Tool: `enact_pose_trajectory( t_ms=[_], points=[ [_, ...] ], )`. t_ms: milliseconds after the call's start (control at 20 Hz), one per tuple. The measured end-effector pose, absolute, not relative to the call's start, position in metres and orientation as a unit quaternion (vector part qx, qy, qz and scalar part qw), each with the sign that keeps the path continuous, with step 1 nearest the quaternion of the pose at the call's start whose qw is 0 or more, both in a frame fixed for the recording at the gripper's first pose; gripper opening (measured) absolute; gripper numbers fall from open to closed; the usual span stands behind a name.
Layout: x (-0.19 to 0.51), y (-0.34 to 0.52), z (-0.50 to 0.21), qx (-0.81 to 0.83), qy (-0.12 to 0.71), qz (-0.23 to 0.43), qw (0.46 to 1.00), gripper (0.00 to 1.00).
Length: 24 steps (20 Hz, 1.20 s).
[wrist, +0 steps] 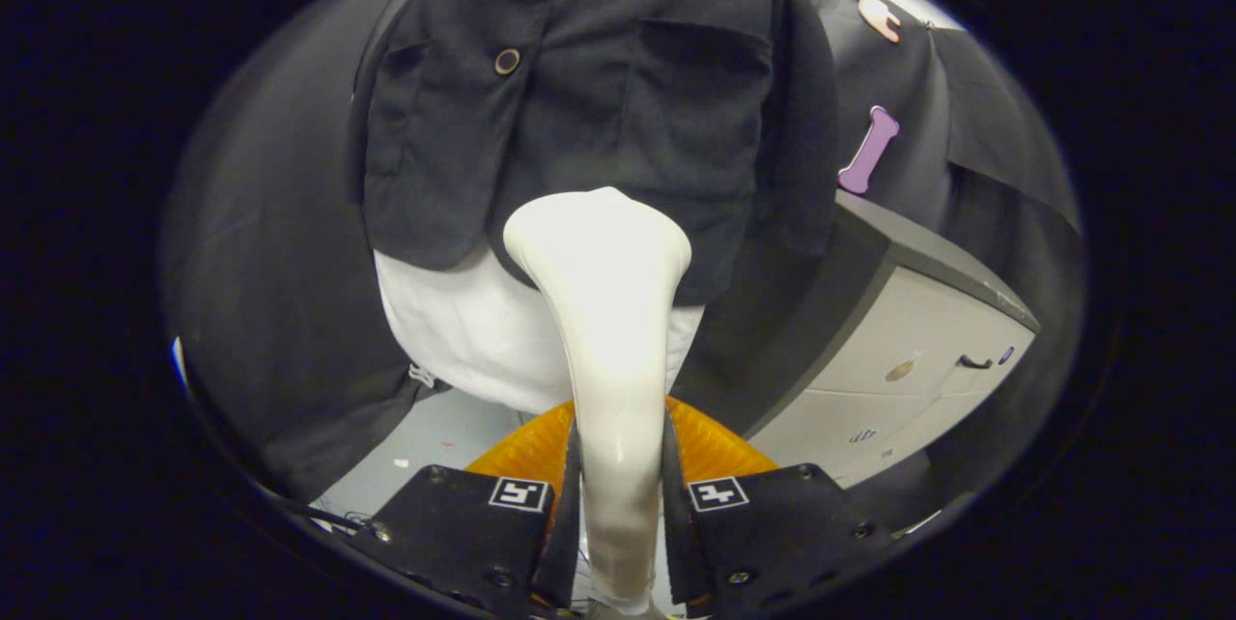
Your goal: Iron the clothes twice with a garment steamer, once on the left side and once on the right side.
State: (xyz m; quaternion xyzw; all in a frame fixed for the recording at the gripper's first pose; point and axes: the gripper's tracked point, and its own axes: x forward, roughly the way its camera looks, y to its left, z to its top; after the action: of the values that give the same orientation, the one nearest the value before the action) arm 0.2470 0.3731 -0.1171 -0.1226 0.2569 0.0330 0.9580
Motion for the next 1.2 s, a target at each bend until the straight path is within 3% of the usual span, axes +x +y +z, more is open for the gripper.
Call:
enact_pose_trajectory(
  t_ms=[300, 550, 900, 1200],
  points=[
    [0.224, 0.382, -0.140, -0.124, 0.275, 0.033, 0.953, 0.39],
    [0.202, 0.408, -0.086, -0.124, 0.224, 0.056, 0.965, 0.39],
    [0.206, 0.472, 0.104, -0.081, 0.004, 0.104, 0.991, 0.39],
    [0.224, 0.532, 0.251, -0.057, -0.182, 0.119, 0.974, 0.39]
  ],
)
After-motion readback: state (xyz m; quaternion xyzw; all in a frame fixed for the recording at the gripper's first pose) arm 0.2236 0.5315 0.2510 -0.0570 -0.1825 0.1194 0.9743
